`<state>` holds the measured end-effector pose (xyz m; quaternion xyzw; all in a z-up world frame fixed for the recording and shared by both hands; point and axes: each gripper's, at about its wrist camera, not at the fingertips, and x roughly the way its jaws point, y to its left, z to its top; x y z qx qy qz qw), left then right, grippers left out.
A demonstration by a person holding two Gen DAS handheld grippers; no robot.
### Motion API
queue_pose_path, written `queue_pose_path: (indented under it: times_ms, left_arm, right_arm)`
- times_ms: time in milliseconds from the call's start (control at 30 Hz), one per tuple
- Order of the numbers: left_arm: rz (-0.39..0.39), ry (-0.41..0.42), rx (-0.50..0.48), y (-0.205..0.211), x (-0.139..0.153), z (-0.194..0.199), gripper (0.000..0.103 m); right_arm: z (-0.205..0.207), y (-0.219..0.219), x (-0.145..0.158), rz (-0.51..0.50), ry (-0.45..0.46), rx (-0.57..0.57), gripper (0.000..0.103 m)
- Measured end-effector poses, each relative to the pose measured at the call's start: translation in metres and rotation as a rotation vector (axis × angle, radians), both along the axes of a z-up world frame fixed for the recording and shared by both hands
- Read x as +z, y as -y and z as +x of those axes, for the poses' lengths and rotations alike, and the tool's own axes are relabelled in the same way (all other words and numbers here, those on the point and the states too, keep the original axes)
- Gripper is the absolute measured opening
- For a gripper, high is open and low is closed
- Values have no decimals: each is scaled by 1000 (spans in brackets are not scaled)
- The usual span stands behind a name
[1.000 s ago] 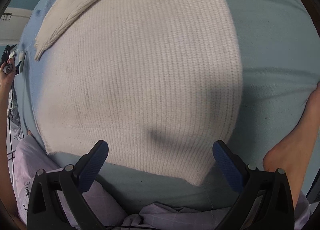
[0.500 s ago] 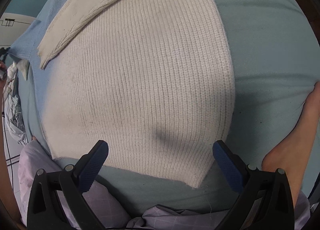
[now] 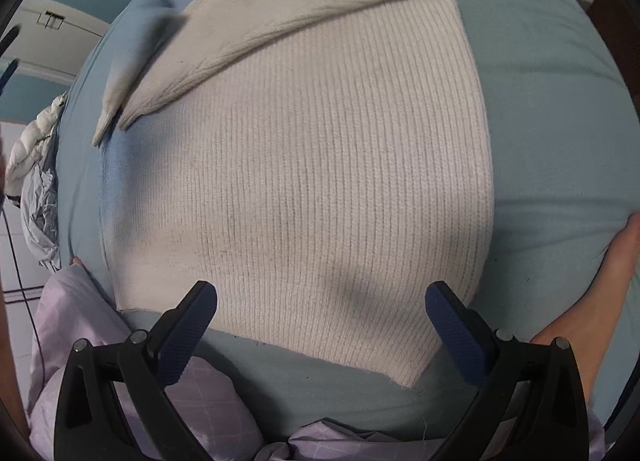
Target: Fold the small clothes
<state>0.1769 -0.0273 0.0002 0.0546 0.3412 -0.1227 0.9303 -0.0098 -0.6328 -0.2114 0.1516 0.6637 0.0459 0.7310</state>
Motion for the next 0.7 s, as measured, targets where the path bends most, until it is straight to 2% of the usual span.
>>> queue_pose_path:
  times_ms: [167, 233, 267, 300, 367, 467, 567, 633, 700]
  left_arm:
    - [59, -68, 184, -105, -25, -75, 103]
    - [30, -123, 252, -134, -42, -82, 103]
    - [9, -143, 284, -145, -49, -85, 103]
    - [-30, -162, 332, -163, -58, -88, 103]
    - [-88, -184, 371, -179, -70, -89, 103]
    - [-130, -226, 421, -205, -80, -83, 103]
    - [-223, -237, 444, -226, -92, -91, 103]
    - [-253, -257, 444, -237, -101, -92, 103]
    - [-248, -279, 439, -245, -108, -94, 103]
  right_arm:
    - [10, -48, 15, -164, 85, 121, 102]
    - [22, -73, 22, -209, 112, 183, 102]
    - [35, -99, 27, -216, 135, 231, 102]
    - [44, -112, 27, -214, 145, 257, 102]
    - [76, -171, 28, -196, 168, 348, 102]
    - [119, -247, 21, -190, 184, 451, 102]
    - [171, -341, 0, -200, 185, 541, 102]
    - [194, -381, -12, -230, 203, 552, 102]
    - [217, -425, -26, -291, 238, 565, 102]
